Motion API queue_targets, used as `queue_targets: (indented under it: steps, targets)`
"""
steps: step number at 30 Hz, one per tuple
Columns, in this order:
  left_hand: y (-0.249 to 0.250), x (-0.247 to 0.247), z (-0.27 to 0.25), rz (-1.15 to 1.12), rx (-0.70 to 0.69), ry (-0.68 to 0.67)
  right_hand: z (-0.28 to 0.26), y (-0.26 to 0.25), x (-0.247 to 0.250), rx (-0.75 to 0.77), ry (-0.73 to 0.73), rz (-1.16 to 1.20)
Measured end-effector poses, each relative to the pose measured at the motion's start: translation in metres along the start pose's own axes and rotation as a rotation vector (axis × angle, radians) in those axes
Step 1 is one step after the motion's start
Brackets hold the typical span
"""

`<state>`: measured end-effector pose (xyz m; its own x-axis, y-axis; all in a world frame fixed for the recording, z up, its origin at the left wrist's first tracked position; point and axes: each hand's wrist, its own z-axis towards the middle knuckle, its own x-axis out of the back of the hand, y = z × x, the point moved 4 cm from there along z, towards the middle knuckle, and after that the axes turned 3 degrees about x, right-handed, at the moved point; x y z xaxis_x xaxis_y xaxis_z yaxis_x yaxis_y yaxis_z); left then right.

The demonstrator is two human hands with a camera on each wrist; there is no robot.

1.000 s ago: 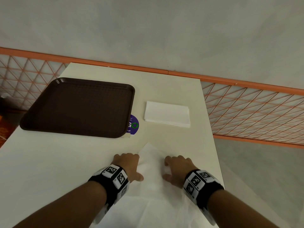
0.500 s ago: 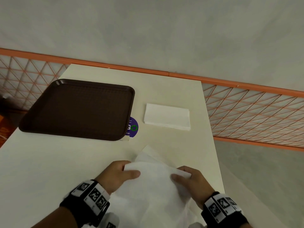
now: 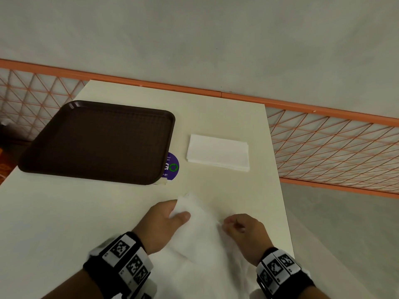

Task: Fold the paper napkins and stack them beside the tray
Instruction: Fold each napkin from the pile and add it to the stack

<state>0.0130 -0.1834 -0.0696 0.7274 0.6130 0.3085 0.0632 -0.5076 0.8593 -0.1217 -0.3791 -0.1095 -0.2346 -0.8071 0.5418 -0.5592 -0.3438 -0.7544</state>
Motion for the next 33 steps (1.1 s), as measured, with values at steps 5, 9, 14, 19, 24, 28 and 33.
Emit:
queue_targets:
  steps: [5, 9, 14, 19, 24, 28, 33]
  targets:
    - [0.056, -0.006, 0.001, 0.0, -0.151, -0.182, 0.0, -0.003, 0.008, 0.027, -0.045, 0.123]
    - [0.082, -0.007, 0.011, -0.184, -0.152, -0.298, 0.004, -0.008, 0.011, 0.004, -0.13, 0.437]
    - [0.078, 0.007, 0.046, -0.226, -0.127, -0.018, 0.009, -0.02, 0.02, -0.167, -0.246, 1.023]
    - [0.065, 0.017, 0.08, -0.185, -0.065, 0.111, 0.039, -0.027, 0.042, -0.215, -0.098, 0.981]
    - [0.056, 0.027, 0.127, 0.018, -0.024, 0.206, 0.084, -0.033, 0.065, -0.168, 0.082, 0.783]
    - [0.063, 0.032, 0.165, 0.236, -0.015, 0.309, 0.118, -0.045, 0.079, -0.119, 0.177, 0.645]
    - [0.072, 0.033, 0.2, 0.397, 0.041, 0.429, 0.146, -0.036, 0.08, -0.172, 0.271, 0.599]
